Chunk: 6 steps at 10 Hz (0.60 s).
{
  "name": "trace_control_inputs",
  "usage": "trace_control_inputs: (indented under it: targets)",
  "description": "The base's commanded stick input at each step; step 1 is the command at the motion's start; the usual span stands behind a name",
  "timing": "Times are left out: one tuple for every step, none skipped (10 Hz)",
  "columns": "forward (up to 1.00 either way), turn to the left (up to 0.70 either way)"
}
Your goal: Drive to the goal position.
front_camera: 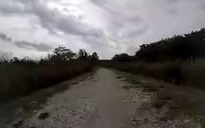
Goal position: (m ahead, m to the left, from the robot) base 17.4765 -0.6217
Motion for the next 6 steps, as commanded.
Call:
trace_control_inputs:
  targets:
    - [0.85,0.0]
    - [0.85,0.0]
    - [0.85,0.0]
    - [0.85,0.0]
    - [0.85,0.0]
    - [0.85,0.0]
